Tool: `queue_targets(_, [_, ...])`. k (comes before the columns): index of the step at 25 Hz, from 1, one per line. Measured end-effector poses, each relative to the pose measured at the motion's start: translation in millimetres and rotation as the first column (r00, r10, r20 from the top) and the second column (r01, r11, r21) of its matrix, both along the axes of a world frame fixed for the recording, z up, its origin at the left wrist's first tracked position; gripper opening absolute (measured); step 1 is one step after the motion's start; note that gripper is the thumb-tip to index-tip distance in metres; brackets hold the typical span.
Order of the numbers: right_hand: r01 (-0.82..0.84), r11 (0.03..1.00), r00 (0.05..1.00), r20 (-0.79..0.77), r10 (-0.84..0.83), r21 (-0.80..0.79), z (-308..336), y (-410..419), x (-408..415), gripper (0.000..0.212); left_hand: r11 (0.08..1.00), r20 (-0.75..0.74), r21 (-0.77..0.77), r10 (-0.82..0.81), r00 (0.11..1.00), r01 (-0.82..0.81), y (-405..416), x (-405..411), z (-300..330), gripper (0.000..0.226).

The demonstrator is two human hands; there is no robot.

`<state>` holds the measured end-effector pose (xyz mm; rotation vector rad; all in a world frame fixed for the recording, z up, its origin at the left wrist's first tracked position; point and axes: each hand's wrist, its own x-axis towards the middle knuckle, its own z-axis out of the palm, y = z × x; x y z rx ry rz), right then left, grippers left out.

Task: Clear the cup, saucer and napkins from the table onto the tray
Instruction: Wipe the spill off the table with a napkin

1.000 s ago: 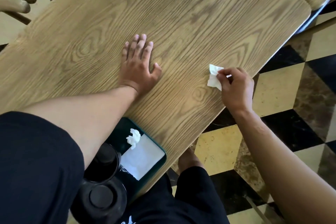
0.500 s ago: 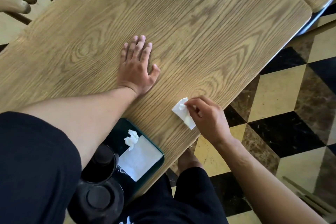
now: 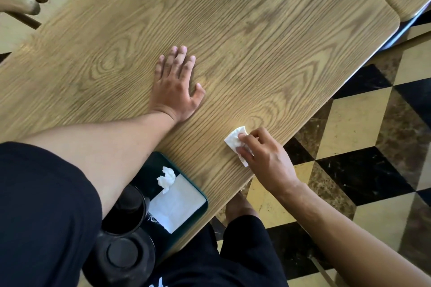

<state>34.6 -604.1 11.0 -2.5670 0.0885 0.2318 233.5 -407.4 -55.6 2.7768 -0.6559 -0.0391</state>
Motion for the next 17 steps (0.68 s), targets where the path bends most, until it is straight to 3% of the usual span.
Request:
queue_targets(3, [0.015,0.999,0.999,0.03,-0.014,-0.044,2,-29,32,0.009,1.0,-0.004,-0.025,0.004,1.0,-0.004,0,-1,0,0.071])
queue_targets(5, [0.26,0.961,0.964,0.091,-0.251,-0.092,-3,-69,67,0.009,0.999,-0.002,-0.046,0.01,1.0,-0.01,1,-2,1,0.07])
queue_targets(7, [0.522,0.847,0.853,0.091,-0.514,-0.104,-5,-105,97,0.015,0.999,0.009,-0.038,0.008,1.0,-0.008,0,-2,1,0.07])
queue_targets(9, [0.586,0.801,0.81,0.077,-0.581,-0.121,-12,-97,103,0.016,1.0,0.006,-0.03,0.004,1.0,-0.003,-1,-1,1,0.07])
queue_targets(11, [0.432,0.894,0.902,0.045,-0.43,-0.12,-15,-38,74,0.017,0.999,-0.004,-0.033,0.003,1.0,-0.003,0,-1,1,0.07])
queue_targets(13, [0.136,0.99,0.989,-0.05,-0.139,-0.048,-12,30,22,0.023,1.0,0.002,-0.019,-0.001,1.0,0.001,1,-2,2,0.07])
queue_targets(15, [-0.13,0.99,0.987,-0.088,0.135,0.059,-7,64,-20,0.029,1.0,0.013,-0.009,0.0,1.0,0.0,1,-2,2,0.069])
queue_targets(17, [-0.309,0.95,0.948,-0.063,0.312,0.045,-7,54,-18,0.027,1.0,0.017,-0.009,0.004,1.0,-0.003,1,-2,2,0.069])
